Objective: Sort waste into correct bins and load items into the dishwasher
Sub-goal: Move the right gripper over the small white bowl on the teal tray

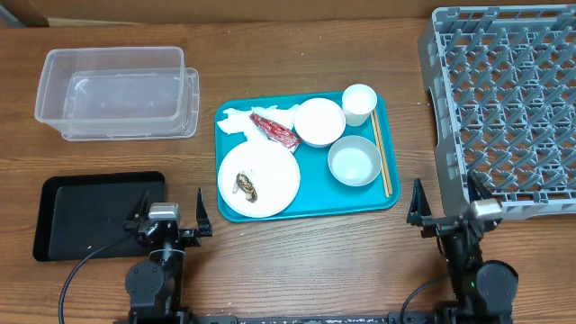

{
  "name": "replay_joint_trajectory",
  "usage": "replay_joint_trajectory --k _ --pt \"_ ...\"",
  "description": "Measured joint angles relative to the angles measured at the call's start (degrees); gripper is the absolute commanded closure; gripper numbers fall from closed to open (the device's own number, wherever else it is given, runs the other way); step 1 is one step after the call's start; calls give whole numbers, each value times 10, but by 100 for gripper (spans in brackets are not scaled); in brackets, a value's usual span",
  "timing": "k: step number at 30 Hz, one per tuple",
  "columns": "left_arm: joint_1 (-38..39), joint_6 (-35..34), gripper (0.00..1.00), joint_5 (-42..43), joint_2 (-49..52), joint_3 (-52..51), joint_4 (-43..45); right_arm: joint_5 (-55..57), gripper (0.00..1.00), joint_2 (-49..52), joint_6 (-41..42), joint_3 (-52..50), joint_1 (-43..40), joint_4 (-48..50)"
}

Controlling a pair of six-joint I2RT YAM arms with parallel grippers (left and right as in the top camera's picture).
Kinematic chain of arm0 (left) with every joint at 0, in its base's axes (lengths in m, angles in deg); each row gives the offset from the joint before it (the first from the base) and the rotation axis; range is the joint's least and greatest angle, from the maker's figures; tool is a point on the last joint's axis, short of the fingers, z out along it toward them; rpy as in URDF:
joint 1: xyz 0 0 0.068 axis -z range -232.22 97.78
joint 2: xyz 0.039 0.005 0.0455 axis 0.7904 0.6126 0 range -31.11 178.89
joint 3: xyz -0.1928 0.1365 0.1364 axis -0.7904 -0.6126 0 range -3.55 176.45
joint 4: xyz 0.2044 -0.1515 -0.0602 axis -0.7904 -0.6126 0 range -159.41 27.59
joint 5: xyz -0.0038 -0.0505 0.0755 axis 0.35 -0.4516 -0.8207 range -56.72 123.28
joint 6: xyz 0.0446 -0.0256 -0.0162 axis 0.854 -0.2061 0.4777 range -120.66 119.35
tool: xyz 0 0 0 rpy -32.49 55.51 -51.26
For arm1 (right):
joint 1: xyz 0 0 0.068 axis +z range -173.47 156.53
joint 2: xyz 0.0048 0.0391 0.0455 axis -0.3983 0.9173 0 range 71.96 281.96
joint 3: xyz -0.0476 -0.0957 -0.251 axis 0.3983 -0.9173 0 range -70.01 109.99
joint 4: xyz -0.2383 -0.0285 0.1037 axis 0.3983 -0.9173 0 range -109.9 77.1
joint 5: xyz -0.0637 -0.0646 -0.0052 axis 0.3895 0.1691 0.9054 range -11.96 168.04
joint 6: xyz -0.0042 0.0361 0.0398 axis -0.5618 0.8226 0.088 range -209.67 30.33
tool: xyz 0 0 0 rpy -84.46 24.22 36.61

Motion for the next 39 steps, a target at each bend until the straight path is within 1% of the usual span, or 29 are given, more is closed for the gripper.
replay_joint_trajectory --k 2,5,7,10,12,13,15,18,21,24,26,27,31,32,33,34,35,36,37,39 --pt "0 0 0 0 0 0 0 -54 0 0 16 0 0 70" --pt "0 0 0 0 0 0 0 -180 0 0 64 0 0 195" --pt "0 0 0 0 0 -1 0 -285 0 -2 111 0 0 283" --pt "0 0 0 0 0 -1 0 -384 0 -2 155 0 0 367" --pt "0 0 0 0 0 -1 1 -404 0 -2 177 0 0 415" --pt "0 0 0 0 0 -1 1 -400 0 -2 189 0 0 423" --pt "0 0 0 0 0 -1 1 -361 0 -2 221 0 0 422" --pt "0 0 0 0 0 -1 1 -276 0 -1 251 9 0 384" --pt "0 0 0 0 0 -1 1 -207 0 22 238 71 0 282" --pt "0 0 0 0 0 -1 2 -200 0 91 191 178 0 176" --pt "0 0 0 0 0 -1 2 -220 0 167 153 279 0 84" --pt "0 0 0 0 0 -1 1 -242 0 215 134 340 0 14" --pt "0 0 0 0 0 -2 2 -312 0 388 101 543 0 -180" --pt "0 0 0 0 0 -2 1 -315 0 407 95 564 0 -206" --pt "0 0 0 0 0 -2 2 -330 0 461 84 625 1 -264" --pt "0 0 0 0 0 -2 2 -333 0 502 66 681 5 -354" --pt "0 0 0 0 0 -2 2 -328 0 544 46 736 13 -421" --pt "0 0 0 0 0 -2 2 -323 0 573 37 774 22 -461" --pt "0 0 0 0 0 -2 2 -298 0 608 19 824 38 -534" --pt "0 0 0 0 0 -2 2 -239 0 661 -5 901 77 -637"
